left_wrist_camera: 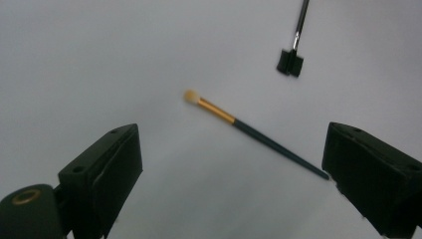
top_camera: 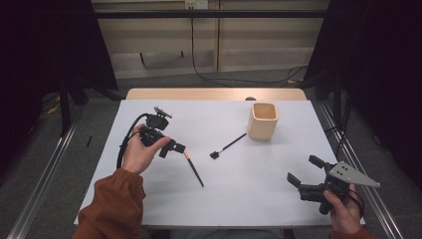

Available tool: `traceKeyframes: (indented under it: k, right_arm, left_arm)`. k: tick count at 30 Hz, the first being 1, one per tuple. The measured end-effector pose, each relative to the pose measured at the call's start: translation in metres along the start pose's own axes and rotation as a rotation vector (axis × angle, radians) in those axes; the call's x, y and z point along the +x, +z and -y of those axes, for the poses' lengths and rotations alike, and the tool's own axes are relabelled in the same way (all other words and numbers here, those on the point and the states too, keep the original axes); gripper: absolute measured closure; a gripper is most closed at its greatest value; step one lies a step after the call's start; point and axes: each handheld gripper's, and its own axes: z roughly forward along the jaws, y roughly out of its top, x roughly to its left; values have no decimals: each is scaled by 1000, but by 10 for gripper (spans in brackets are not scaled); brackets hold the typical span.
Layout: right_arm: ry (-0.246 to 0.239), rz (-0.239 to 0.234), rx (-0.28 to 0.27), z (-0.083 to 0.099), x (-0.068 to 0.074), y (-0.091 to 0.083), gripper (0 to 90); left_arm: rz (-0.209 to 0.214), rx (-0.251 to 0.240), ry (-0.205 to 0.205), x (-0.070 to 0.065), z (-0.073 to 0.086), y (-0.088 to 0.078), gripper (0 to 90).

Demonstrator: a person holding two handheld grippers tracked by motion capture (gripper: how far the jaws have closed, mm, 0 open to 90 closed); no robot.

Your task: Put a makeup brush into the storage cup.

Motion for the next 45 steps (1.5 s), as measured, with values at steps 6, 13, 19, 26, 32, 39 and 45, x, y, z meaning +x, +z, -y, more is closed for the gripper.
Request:
traceKeyframes:
  k: [6, 13, 19, 26, 32, 39, 45]
  right_arm:
    - [-4, -1, 2, 0, 1, 0, 0]
    - [-3, -3, 4, 0, 1, 0, 0]
    - [-6, -7, 7, 0, 1, 0, 0]
    - [-2, -6, 10, 0, 1, 1, 0]
    - [-2, -8, 12, 0, 1, 1, 0]
    - [-4, -9, 9, 0, 2, 1, 0]
    - [-3, -13, 11, 0, 1, 1, 0]
  left_arm:
    - [-29, 84, -35, 0, 0, 10, 78]
    - [-66, 144, -61, -1, -1, 16, 79]
    - [-76, 150, -72, -2, 1, 19, 92]
    - [-30, 170, -80, -6, 0, 28, 119]
    - [4, 176, -116, -7, -4, 34, 108]
    - [-28, 223, -124, -12, -12, 40, 107]
    - [-29, 242, -63, -19, -20, 48, 168]
